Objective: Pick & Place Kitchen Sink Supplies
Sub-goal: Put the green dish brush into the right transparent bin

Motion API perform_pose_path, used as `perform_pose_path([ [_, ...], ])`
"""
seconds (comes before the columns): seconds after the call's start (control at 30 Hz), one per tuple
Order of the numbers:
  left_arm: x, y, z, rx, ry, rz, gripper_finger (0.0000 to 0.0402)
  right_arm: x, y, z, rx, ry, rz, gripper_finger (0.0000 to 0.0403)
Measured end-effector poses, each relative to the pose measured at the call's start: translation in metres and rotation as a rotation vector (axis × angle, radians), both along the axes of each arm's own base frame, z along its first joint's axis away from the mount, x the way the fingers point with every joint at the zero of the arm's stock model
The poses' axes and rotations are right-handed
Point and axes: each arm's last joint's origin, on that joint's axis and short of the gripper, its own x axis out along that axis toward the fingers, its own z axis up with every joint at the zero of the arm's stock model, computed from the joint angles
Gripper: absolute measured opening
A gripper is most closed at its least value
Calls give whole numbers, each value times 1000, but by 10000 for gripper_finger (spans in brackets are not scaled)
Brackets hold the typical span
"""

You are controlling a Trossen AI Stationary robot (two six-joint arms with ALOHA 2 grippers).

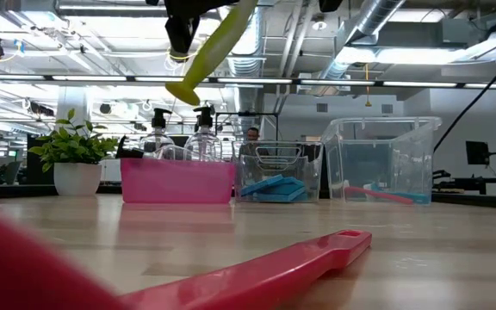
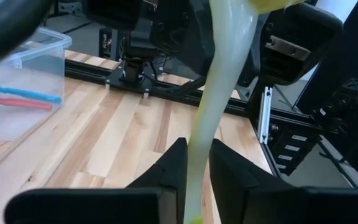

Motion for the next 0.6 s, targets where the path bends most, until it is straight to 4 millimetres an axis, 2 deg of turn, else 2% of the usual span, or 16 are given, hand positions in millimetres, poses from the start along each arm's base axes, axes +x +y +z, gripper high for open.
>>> perform_pose_path([
  [0.37,0,0,0,-16,-2,0,100,0,0,0,-12,3,1,44],
  [0.6,-3,1,7,57,-16,-17,132,-3,-1,3,-6,-9,-5,44],
])
